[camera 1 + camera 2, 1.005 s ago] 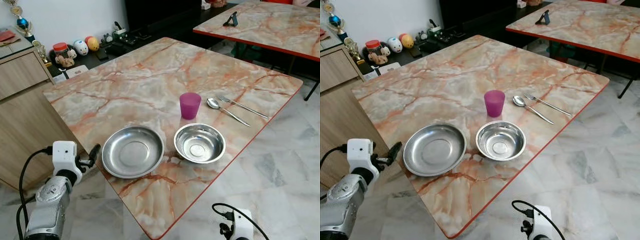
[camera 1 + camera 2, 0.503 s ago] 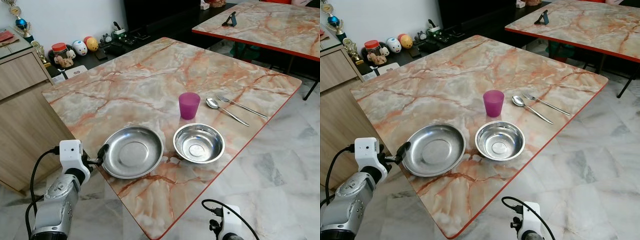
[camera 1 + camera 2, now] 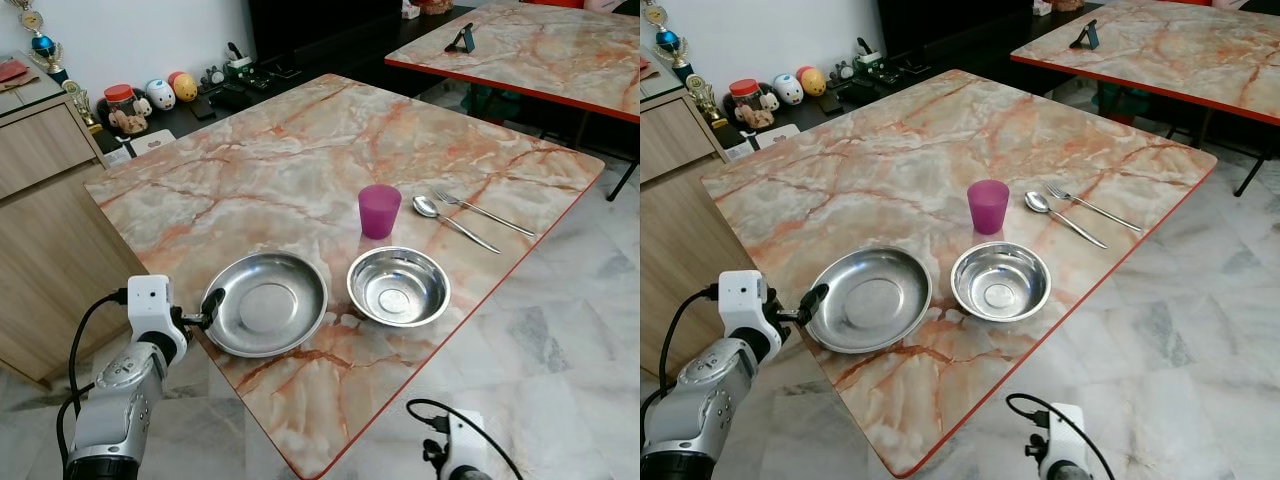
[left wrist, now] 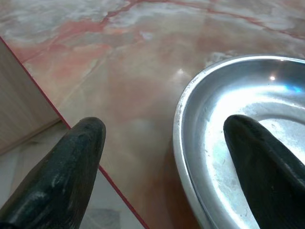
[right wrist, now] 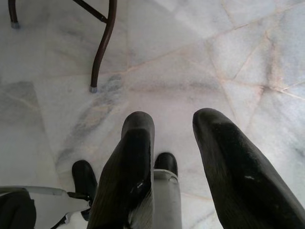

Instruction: Setting the table

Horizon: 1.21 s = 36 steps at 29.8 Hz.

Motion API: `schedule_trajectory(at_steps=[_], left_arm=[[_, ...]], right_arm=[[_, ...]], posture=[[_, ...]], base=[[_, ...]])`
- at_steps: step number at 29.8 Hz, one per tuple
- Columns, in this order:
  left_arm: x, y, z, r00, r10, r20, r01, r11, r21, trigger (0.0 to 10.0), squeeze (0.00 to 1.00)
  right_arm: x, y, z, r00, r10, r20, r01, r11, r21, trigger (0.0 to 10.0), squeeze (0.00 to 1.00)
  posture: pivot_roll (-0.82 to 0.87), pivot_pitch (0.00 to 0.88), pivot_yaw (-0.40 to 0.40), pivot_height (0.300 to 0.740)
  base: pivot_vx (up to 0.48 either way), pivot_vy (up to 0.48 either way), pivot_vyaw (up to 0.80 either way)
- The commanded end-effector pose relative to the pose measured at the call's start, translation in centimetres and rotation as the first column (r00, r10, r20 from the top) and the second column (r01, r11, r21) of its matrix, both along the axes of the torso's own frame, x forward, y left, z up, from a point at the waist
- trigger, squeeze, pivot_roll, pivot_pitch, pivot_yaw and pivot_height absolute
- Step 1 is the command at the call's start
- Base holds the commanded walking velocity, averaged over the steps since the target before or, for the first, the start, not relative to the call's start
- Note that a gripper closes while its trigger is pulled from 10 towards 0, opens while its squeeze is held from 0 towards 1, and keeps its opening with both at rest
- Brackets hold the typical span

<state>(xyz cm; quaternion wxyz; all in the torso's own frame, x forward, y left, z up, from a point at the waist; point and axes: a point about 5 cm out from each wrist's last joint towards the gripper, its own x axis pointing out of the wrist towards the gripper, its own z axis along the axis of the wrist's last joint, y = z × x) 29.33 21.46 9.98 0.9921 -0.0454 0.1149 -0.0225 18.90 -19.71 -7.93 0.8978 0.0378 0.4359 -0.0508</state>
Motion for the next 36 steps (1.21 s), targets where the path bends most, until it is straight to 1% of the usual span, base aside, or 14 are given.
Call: schedule_trajectory(at_steps=[1,2,5,8,13,14,21,24,28,29,31,32,33,36], left_arm=[[0.2,0.0,-0.2,1.0,0.013,-0.023,-0.013,1.0,0.004,10.0,0.0],[0.4,-0.2,-0.3,1.0,0.015,-0.027,-0.015,1.0,0.003,10.0,0.0],[0.4,-0.3,-0.3,0.999,0.013,-0.033,-0.013,1.0,0.003,10.0,0.0],[0.6,-0.3,-0.5,0.999,0.009,-0.051,-0.009,1.0,0.014,10.0,0.0],[0.6,-0.3,-0.8,0.997,0.006,-0.081,-0.004,1.0,0.021,10.0,0.0],[0.6,-0.4,-1.2,0.995,0.005,-0.104,-0.002,1.0,0.025,10.0,0.0],[0.4,-0.6,-1.8,0.989,0.009,-0.146,-0.007,1.0,0.015,10.0,0.0],[0.4,-0.6,-1.9,0.988,0.007,-0.152,-0.006,1.0,0.012,10.0,0.0],[0.5,-0.8,-2.0,0.987,0.005,-0.163,-0.006,1.0,-0.003,10.0,0.0],[0.5,-0.8,-2.0,0.986,0.001,-0.167,-0.002,1.0,-0.009,9.8,0.0],[0.5,-0.9,-2.0,0.986,-0.001,-0.168,-0.001,1.0,-0.01,9.8,0.0],[0.5,-0.9,-2.0,0.985,-0.002,-0.17,-0.001,1.0,-0.015,1.8,0.0],[0.5,-1.0,-2.0,0.985,-0.005,-0.17,0.002,1.0,-0.019,0.0,0.0],[0.4,-1.1,-2.1,0.984,-0.008,-0.177,0.004,1.0,-0.023,0.0,0.0]], right_arm=[[-0.5,-0.1,-0.2,1.0,-0.004,-0.017,0.004,1.0,0.014,10.0,0.0],[-0.9,-0.5,-0.4,1.0,-0.007,-0.026,0.007,1.0,0.011,10.0,0.0],[-1.4,-0.6,-0.6,0.999,-0.008,-0.035,0.008,1.0,0.01,10.0,0.0],[-1.9,-0.6,-0.8,0.999,-0.003,-0.049,0.003,1.0,0.012,10.0,0.0],[-2.2,-0.3,-0.9,0.998,0.004,-0.057,-0.003,1.0,0.015,10.0,0.0],[-2.1,-0.2,-0.9,0.998,0.008,-0.058,-0.007,1.0,0.017,10.0,0.0],[-1.4,0.2,-0.7,0.999,0.016,-0.052,-0.015,1.0,0.021,10.0,0.0],[-1.3,0.3,-0.7,0.999,0.018,-0.051,-0.017,1.0,0.021,10.0,0.0],[-0.6,0.7,-0.4,0.999,0.025,-0.046,-0.024,0.999,0.022,10.0,0.0],[-0.4,0.9,-0.4,0.999,0.029,-0.044,-0.028,0.999,0.023,10.0,0.0],[-0.3,0.9,-0.3,0.999,0.03,-0.043,-0.029,0.999,0.023,10.0,0.0],[-0.2,0.9,-0.3,0.999,0.032,-0.043,-0.031,0.999,0.023,10.0,0.0],[-0.2,0.9,-0.3,0.999,0.033,-0.044,-0.032,0.999,0.023,10.0,0.0],[-0.2,0.9,-0.3,0.998,0.036,-0.045,-0.035,0.999,0.024,10.0,0.0]], posture=[[-0.05,0.0,0.071,0.707],[-0.06,0.0,0.07,0.707],[-0.06,0.0,0.069,0.707],[-0.05,0.0,0.067,0.707],[-0.05,0.0,0.066,0.707],[-0.05,0.0,0.065,0.707],[-0.05,0.0,0.06,0.707],[-0.05,0.0,0.059,0.707],[-0.05,0.0,0.056,0.707],[-0.05,0.0,0.056,0.707],[-0.05,0.0,0.056,0.707],[-0.05,0.0,0.056,0.707],[-0.05,0.0,0.056,0.707],[-0.05,0.0,0.056,0.707]], base=[[0.0,0.0,0.0],[0.0,0.0,0.0],[0.0,0.0,0.0],[0.0,0.0,0.0],[0.0,0.0,0.0],[0.0,0.0,0.0],[0.0,0.0,0.0],[0.0,0.0,0.0],[0.0,0.0,0.0],[0.0,0.0,0.0],[0.0,0.0,0.0],[0.0,0.0,0.0],[0.0,0.0,0.0],[0.0,0.0,0.0]])
